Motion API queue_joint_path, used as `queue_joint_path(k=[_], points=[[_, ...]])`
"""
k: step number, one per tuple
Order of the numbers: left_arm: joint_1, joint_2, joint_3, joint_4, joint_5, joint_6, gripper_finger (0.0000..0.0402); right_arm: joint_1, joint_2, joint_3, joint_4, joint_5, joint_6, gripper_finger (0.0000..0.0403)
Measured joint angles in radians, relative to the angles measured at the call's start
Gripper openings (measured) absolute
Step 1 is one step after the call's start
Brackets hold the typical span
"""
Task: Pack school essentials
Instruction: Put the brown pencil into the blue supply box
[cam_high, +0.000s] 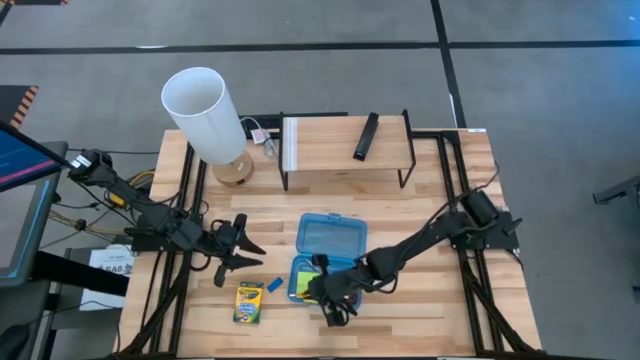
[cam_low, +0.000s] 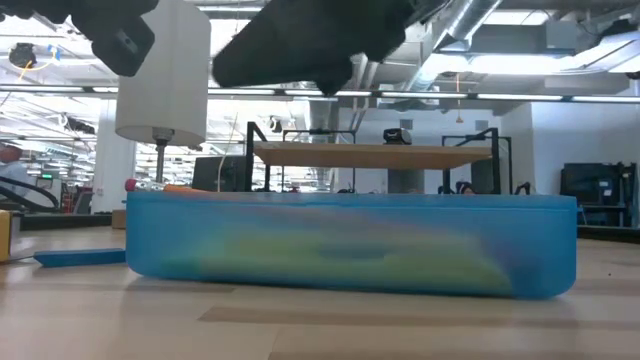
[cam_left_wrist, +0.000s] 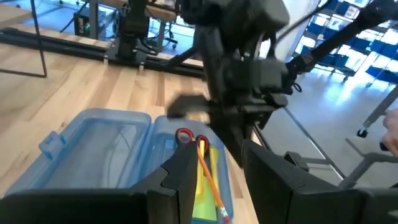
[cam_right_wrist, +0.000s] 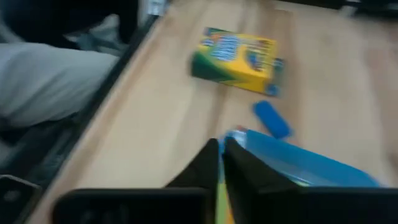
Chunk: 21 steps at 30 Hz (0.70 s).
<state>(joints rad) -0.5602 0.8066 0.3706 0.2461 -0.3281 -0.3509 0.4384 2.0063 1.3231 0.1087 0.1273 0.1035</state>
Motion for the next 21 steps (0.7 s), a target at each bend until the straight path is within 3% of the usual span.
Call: queue_joint_path(k=[2,9,15,21], points=[[0.0,0.0,0.0,0.008,-0.002,0.002,0.0114,0.0,0.026,0.0,0.029,-0.042,0.002,0.0011],[0.0,0.0,0.0,0.015,-0.019,0.003,0.0114,-0.019,0.093,0.0,0.052,-0.056,0.059,0.0025],[0.0,0.0,0.0,0.015,-0.02,0.003,0.0114,-0.035,0.09,0.0,-0.063,-0.054,0.113,0.0005],[0.0,0.0,0.0,0.014,-0.02,0.003,0.0114,-0.049,0.053,-0.002,-0.168,-0.032,0.158,0.0016]])
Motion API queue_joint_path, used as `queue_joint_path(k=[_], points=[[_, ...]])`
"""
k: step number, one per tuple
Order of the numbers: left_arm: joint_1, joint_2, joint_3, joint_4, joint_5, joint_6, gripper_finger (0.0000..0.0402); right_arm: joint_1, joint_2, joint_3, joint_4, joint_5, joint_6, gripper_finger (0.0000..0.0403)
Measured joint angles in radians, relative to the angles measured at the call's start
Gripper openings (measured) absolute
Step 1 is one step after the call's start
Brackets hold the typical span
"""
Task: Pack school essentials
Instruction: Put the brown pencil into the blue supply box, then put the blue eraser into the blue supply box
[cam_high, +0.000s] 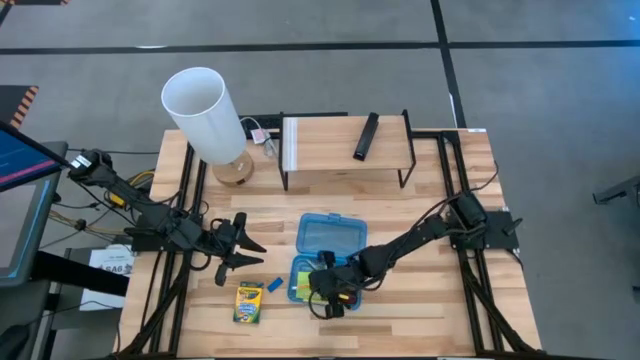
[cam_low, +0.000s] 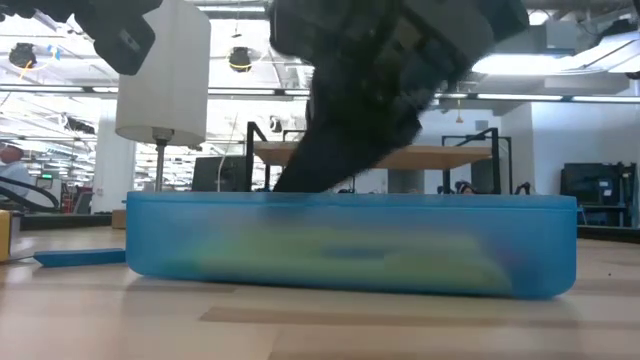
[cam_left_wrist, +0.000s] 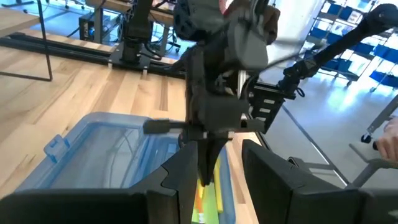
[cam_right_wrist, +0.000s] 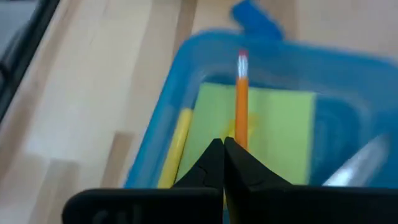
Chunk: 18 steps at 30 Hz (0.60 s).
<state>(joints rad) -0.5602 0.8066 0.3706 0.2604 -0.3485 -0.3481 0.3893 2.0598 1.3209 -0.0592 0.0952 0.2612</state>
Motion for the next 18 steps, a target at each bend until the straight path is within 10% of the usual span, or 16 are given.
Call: queue_joint_path(k=[18], points=[[-0.005,0.0,0.0,-0.074,-0.006,-0.087,0.0114,0.065,-0.277,0.003,-0.043,0.158,-0.105,0.0019]])
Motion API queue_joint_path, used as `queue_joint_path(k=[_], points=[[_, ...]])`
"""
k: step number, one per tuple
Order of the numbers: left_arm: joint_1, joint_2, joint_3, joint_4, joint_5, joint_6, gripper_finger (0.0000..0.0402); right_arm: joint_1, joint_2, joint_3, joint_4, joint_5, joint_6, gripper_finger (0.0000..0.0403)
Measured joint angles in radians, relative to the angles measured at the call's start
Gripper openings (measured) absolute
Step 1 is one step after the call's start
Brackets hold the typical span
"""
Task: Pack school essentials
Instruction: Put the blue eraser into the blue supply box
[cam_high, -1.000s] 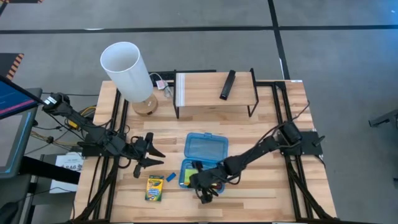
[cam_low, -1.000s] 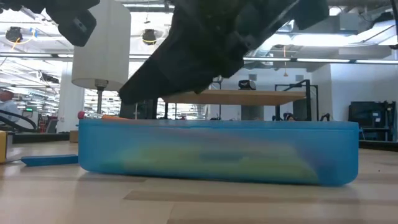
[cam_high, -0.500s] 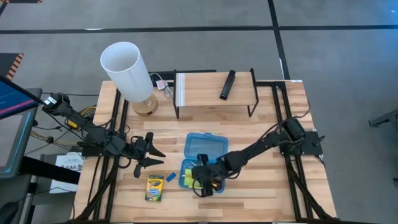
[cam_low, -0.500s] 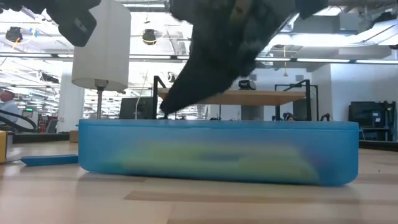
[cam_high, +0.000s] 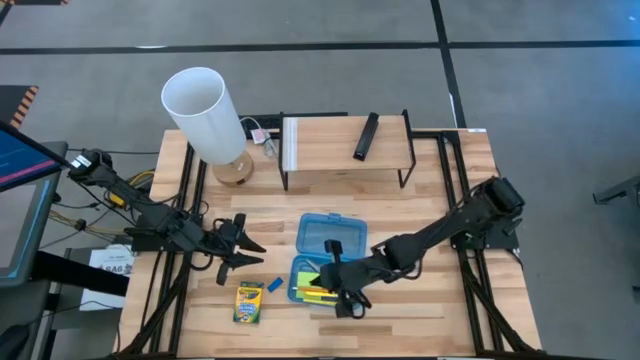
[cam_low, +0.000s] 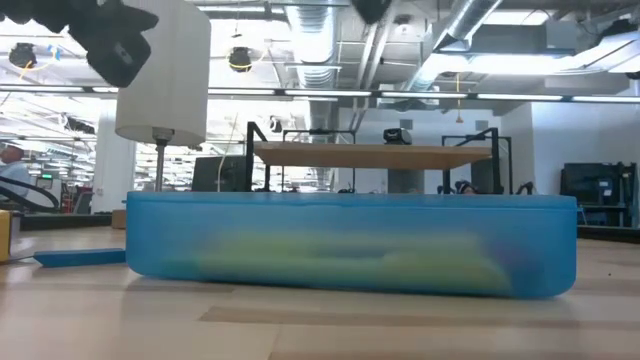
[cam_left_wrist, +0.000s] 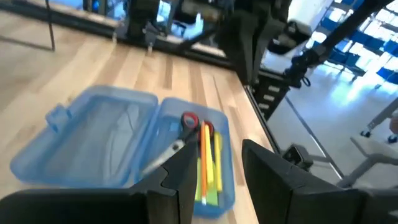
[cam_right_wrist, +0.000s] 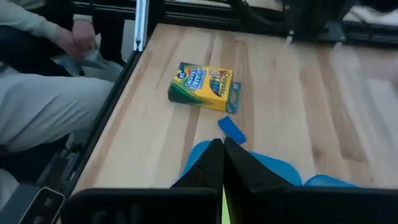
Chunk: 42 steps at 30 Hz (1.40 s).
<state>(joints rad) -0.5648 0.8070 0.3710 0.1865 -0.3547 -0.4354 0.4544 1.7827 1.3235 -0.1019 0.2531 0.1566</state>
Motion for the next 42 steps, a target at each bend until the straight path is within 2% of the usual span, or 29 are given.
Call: queue_joint_path(k=[3,9,13,22,30,35,42], points=[[-0.013,0.0,0.0,-0.045,0.012,-0.037,0.0108,0.014,-0.003,0.0,-0.001,0.034,-0.008,0.0018],[-0.053,0.0,0.0,-0.142,0.033,-0.099,0.0082,0.01,0.02,-0.001,-0.008,0.039,-0.008,0.0016],[-0.064,0.02,0.001,-0.184,0.028,-0.147,0.0079,0.0,0.03,-0.006,-0.022,0.049,-0.008,0.0019],[-0.064,0.219,0.012,-0.208,0.027,-0.205,0.0139,-0.019,0.026,-0.003,-0.021,0.053,-0.008,0.0016],[-0.064,0.472,0.165,-0.25,0.035,-0.204,0.0176,-0.019,0.026,-0.003,-0.026,0.057,-0.007,0.0021],[-0.071,0.635,0.309,-0.433,0.03,-0.094,0.0179,-0.017,0.026,-0.003,-0.027,0.06,-0.007,0.0018],[-0.112,0.805,0.496,-0.603,0.013,0.164,0.0179,-0.016,0.026,-0.003,-0.033,0.06,-0.007,0.0019]])
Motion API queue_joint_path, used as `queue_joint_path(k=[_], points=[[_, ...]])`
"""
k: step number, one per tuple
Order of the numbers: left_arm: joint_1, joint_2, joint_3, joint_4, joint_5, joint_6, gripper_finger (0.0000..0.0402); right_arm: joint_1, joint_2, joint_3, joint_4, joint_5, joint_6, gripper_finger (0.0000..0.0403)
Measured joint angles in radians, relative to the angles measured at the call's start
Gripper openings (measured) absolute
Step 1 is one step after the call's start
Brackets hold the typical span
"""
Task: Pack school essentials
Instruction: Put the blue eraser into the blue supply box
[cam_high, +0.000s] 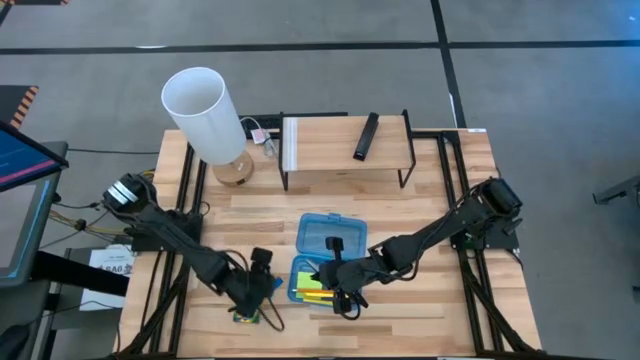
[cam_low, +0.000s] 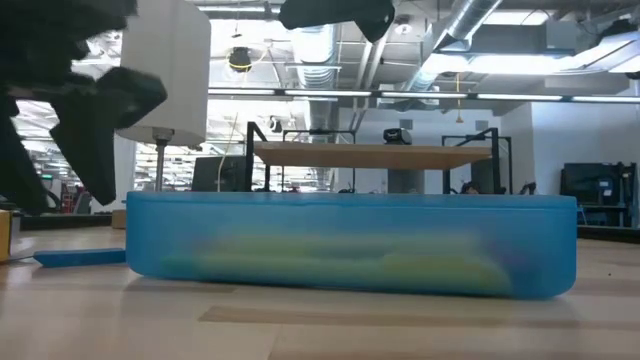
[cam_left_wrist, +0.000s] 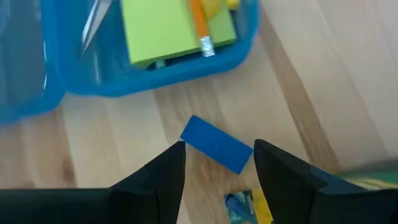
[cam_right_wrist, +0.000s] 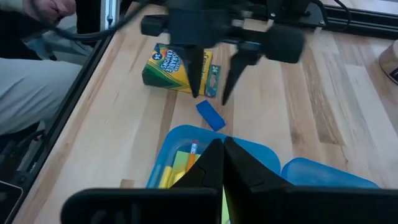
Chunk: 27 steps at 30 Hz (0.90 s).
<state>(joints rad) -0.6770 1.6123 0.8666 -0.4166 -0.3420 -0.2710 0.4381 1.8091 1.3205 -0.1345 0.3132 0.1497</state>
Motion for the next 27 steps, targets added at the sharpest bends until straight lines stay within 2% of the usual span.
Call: queue_joint_path(k=[4,11,19,27], points=[[-0.034,0.055,0.057,-0.06,-0.018,0.106,0.0179,0.0,0.0,0.0,-0.002,0.0,0.0,0.0022],[-0.069,0.122,0.074,-0.059,-0.072,0.245,0.0179,0.0,0.0,0.0,-0.002,0.0,0.0,0.0017],[-0.052,0.125,0.067,-0.142,-0.077,0.343,0.0179,-0.001,0.0,0.0,0.0,0.0,0.0,0.0022],[-0.048,0.125,0.067,-0.074,-0.066,0.448,0.0179,-0.003,0.0,0.0,0.0,0.0,0.0,0.0017]])
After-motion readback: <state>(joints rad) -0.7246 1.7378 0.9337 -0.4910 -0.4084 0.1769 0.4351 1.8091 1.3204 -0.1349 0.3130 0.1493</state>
